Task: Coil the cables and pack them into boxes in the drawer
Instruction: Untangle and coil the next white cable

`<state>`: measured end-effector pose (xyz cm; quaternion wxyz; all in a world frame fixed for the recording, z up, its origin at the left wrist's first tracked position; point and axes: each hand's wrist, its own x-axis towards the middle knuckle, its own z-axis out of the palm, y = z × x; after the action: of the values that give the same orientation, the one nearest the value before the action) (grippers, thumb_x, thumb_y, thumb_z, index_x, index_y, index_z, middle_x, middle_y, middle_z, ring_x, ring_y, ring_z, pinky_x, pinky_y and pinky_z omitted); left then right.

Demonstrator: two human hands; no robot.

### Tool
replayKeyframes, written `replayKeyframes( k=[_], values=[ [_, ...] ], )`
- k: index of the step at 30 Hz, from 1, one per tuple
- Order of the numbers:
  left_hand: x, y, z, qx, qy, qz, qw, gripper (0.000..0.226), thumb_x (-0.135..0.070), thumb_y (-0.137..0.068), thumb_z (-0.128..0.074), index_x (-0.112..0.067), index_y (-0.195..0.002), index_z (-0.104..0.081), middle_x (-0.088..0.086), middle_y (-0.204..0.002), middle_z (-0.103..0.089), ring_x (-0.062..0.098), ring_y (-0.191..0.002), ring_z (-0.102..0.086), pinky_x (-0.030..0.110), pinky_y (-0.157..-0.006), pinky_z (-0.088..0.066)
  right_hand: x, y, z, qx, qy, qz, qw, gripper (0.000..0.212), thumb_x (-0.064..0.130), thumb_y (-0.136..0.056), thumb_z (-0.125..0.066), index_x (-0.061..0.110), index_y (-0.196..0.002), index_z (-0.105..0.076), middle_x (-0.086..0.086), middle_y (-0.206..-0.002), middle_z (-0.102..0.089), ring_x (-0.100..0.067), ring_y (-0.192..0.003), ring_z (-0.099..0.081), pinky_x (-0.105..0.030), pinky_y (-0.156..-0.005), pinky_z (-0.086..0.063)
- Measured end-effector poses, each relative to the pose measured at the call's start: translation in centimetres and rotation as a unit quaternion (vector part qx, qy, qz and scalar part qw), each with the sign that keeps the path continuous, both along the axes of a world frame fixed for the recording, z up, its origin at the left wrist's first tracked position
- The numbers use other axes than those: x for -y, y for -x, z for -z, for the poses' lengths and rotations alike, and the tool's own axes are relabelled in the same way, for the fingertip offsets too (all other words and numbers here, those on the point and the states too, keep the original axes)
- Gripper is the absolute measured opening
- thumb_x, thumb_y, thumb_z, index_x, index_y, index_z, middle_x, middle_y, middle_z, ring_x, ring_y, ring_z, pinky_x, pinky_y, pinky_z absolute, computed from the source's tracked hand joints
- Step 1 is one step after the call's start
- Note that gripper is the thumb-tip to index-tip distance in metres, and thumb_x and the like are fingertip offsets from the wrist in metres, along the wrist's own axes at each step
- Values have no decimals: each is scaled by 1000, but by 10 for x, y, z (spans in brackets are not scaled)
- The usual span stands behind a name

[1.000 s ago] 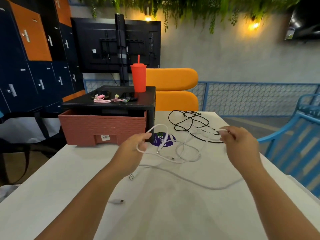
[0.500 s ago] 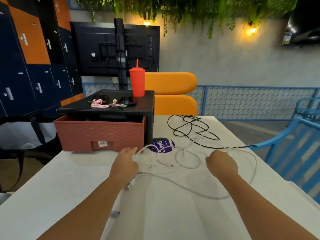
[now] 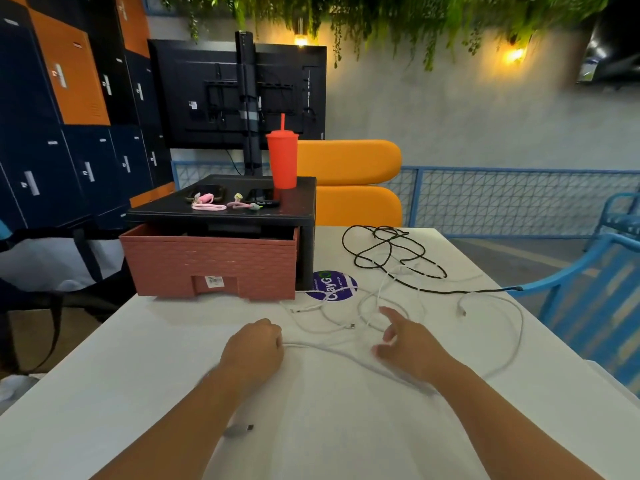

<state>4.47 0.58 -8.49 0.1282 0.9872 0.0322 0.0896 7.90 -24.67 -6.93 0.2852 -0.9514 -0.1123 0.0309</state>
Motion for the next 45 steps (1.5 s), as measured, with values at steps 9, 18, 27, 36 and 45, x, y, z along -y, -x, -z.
replayKeyframes(
  k=[9,18,27,36,45],
  values=[
    [-1,-4,-2,-41,71,56,995,18,-19,-86,-51,-27,-70,-54,-8,-87,-56,15,-88,-54,23,-75,-42,-7,29,-5,-19,48,-122,991,9,33,-85,-58,24,-82,-55,11,-74,-54,-6,-69,-49,-18,-62,-37],
    [-9,3,3,-72,34,32,996,58,-44,-93,-44,-26,-145,-28,-6,-148,-34,21,-134,-32,39,-108,-30,-6,42,-37,1,-89,-79,993,22,5,-87,-36,19,-73,-46,2,-65,-53,-12,-58,-46,-22,-55,-40],
    [-30,6,-22,56,367,-93,924,27,-13,-91,-53,-12,-64,-58,5,-54,-55,17,-48,-49,23,-50,-38,47,23,-92,195,-34,77,977,3,25,-85,-62,23,-83,-62,1,-72,-59,-14,-68,-51,-27,-57,-35],
    [-61,22,-59,37,807,-125,576,26,-15,-84,-50,-18,-60,-43,-9,-32,-31,4,-28,-34,23,-58,-41,127,-8,-120,198,44,311,928,26,16,-92,-48,-2,-82,-64,-14,-69,-52,-26,-61,-46,-29,-53,-33],
    [-57,25,-83,142,879,-90,447,24,-29,-91,-45,-18,-76,-60,-10,-48,-45,4,-41,-44,22,-67,-39,94,-5,-156,447,17,195,873,29,12,-95,-45,4,-120,-59,-17,-129,-49,-36,-111,-49,-38,-83,-40]
  ],
)
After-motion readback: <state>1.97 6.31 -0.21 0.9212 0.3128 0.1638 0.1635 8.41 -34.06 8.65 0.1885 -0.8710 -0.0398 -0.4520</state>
